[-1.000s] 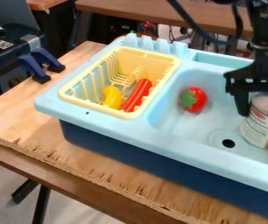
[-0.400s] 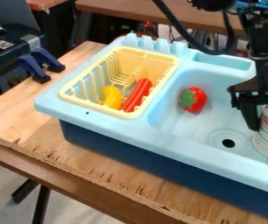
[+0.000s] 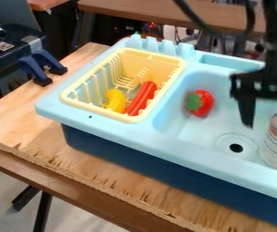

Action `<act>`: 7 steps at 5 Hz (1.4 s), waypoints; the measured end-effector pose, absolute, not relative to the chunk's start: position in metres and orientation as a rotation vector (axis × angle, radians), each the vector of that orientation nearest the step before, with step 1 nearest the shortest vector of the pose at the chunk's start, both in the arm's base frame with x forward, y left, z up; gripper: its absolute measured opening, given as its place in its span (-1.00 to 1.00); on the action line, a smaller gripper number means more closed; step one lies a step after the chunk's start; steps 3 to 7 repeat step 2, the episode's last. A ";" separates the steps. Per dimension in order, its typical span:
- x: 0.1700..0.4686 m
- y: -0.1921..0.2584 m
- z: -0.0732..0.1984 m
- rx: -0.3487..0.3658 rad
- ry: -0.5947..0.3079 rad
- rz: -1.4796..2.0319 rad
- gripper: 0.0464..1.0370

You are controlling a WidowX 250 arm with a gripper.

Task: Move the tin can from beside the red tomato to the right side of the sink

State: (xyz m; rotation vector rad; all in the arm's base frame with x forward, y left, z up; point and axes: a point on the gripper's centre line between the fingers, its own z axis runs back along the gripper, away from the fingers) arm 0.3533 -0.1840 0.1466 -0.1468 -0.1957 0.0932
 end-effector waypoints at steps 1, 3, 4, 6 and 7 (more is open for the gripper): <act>0.359 -0.183 0.184 -0.107 -0.260 0.054 0.92; 0.353 -0.183 0.202 -0.149 -0.270 0.037 0.92; 0.353 -0.183 0.202 -0.149 -0.270 0.037 0.92; 0.353 -0.183 0.202 -0.149 -0.270 0.037 0.92; 0.353 -0.183 0.202 -0.149 -0.270 0.037 0.92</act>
